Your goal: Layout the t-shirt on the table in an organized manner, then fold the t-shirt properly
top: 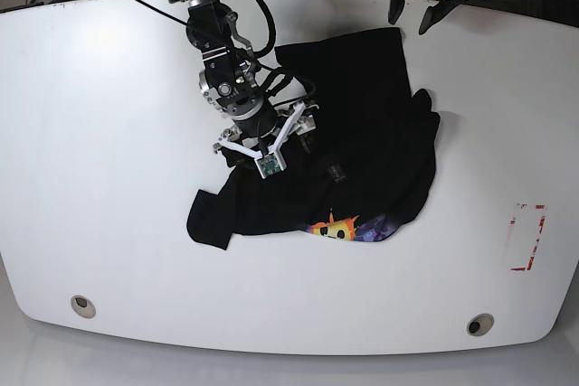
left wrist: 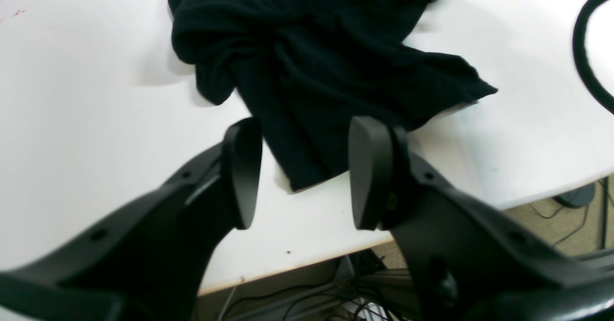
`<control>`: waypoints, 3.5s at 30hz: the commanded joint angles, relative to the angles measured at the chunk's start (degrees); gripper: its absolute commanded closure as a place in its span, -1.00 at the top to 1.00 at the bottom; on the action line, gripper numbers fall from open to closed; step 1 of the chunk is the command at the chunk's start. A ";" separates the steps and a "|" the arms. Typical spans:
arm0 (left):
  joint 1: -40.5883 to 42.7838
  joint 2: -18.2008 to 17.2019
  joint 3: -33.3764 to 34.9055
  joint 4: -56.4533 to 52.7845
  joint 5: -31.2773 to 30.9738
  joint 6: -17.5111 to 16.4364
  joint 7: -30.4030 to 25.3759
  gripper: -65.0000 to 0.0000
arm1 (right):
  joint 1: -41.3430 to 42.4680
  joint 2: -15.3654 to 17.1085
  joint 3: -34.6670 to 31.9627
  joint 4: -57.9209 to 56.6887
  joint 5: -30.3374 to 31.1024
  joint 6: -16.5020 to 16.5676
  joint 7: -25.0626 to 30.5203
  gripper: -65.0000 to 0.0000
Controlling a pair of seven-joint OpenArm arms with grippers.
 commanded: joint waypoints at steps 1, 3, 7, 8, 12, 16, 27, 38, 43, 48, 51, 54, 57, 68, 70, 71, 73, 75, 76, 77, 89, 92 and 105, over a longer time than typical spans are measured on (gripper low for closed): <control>0.89 -0.06 -0.10 0.75 0.09 -0.12 -1.73 -0.14 | 1.66 -0.32 0.15 0.12 0.22 0.04 1.48 0.60; 0.89 -0.15 -0.10 0.66 0.09 -0.12 -1.73 -0.14 | 1.83 -0.32 0.15 -0.50 0.31 0.04 1.48 0.60; 0.89 -0.15 -0.10 0.66 0.09 -0.12 -1.73 -0.14 | 2.45 -0.32 0.15 -1.73 0.31 0.04 2.01 0.60; 0.89 -0.15 -0.10 0.66 0.09 -0.12 -1.73 -0.14 | 2.45 -0.32 0.15 -1.91 0.31 0.04 2.36 0.60; 0.80 -0.15 -0.10 0.66 0.09 -0.12 -1.73 -0.14 | 2.45 -0.32 0.15 -3.05 0.31 0.04 4.74 0.54; 0.80 -0.15 -0.10 0.66 0.09 -0.12 -1.73 -0.14 | 2.45 -0.40 0.15 -3.93 0.31 0.04 6.23 0.22; 0.71 -0.06 -0.10 -0.39 0.09 -0.12 -1.64 -0.14 | 1.83 -0.40 0.15 -1.12 0.22 -0.05 6.23 -1.00; -2.01 1.08 -0.10 -0.74 -0.27 0.06 6.01 -0.14 | -2.74 -0.40 0.15 10.05 -0.04 -0.40 5.97 -1.00; -4.74 4.16 -0.28 -0.83 -0.27 0.06 8.56 -0.14 | -3.70 -0.32 0.15 13.74 -0.04 -0.31 3.77 -1.00; -6.67 5.39 -0.19 -0.92 -0.27 0.06 10.40 -0.14 | -3.88 -0.32 0.15 15.76 -0.04 -0.22 2.80 -1.00; -8.43 5.83 0.16 -0.92 -0.27 0.06 13.22 -0.14 | -3.88 -0.23 0.15 15.85 -0.13 -0.22 2.80 -1.00; -10.01 7.06 -0.10 -1.01 -0.27 0.06 16.30 -0.14 | -3.88 -0.14 0.24 15.85 -0.13 -0.22 2.80 -1.00; -11.42 8.02 -0.19 -1.10 -0.27 0.06 18.76 -0.14 | -3.88 -0.05 0.33 15.85 -0.13 -0.13 2.80 -1.00; -13.79 10.05 -3.09 -1.36 -0.27 -0.03 22.19 -0.14 | -4.58 -0.05 0.24 15.94 -0.13 -0.13 2.80 -1.00; -13.88 10.40 -3.62 -1.36 -0.27 -0.12 24.03 -0.14 | -4.76 -0.05 0.24 15.94 -0.13 -0.13 2.80 -1.00; -13.88 10.49 -3.80 -1.27 -0.27 -0.12 24.38 -0.14 | -4.76 -0.05 0.24 15.94 -0.13 -0.13 2.80 -1.00; -14.32 10.93 -4.15 -1.27 -0.27 -0.12 25.53 -0.14 | -4.94 -0.05 0.24 15.94 -0.13 -0.13 2.80 -1.00; -14.67 11.63 -4.59 -1.36 -0.44 -0.30 26.05 -0.14 | -4.94 -0.05 0.24 15.94 -0.13 -0.13 2.80 -1.00; -14.76 11.89 -4.76 -1.36 -0.79 -0.30 26.32 -0.14 | -4.94 -0.05 0.24 15.94 -0.13 -0.13 2.80 -1.00; -14.85 12.24 -4.94 -1.36 -1.67 -0.47 27.02 -0.14 | -4.94 -0.05 0.24 15.94 -0.13 -0.13 2.80 -1.00; -16.69 12.33 -9.77 -1.54 -15.91 -6.80 35.72 -0.13 | -5.02 -0.05 0.24 15.94 -0.13 -0.13 2.80 -1.00; -17.31 12.33 -10.13 -1.80 -16.97 -6.80 37.83 -0.13 | -5.02 -0.05 0.24 15.94 -0.13 -0.13 2.80 -1.00; -17.13 12.51 -10.30 -5.32 -17.23 -6.98 39.15 -0.14 | -5.02 -0.05 0.24 15.94 -0.13 -0.13 2.80 -1.00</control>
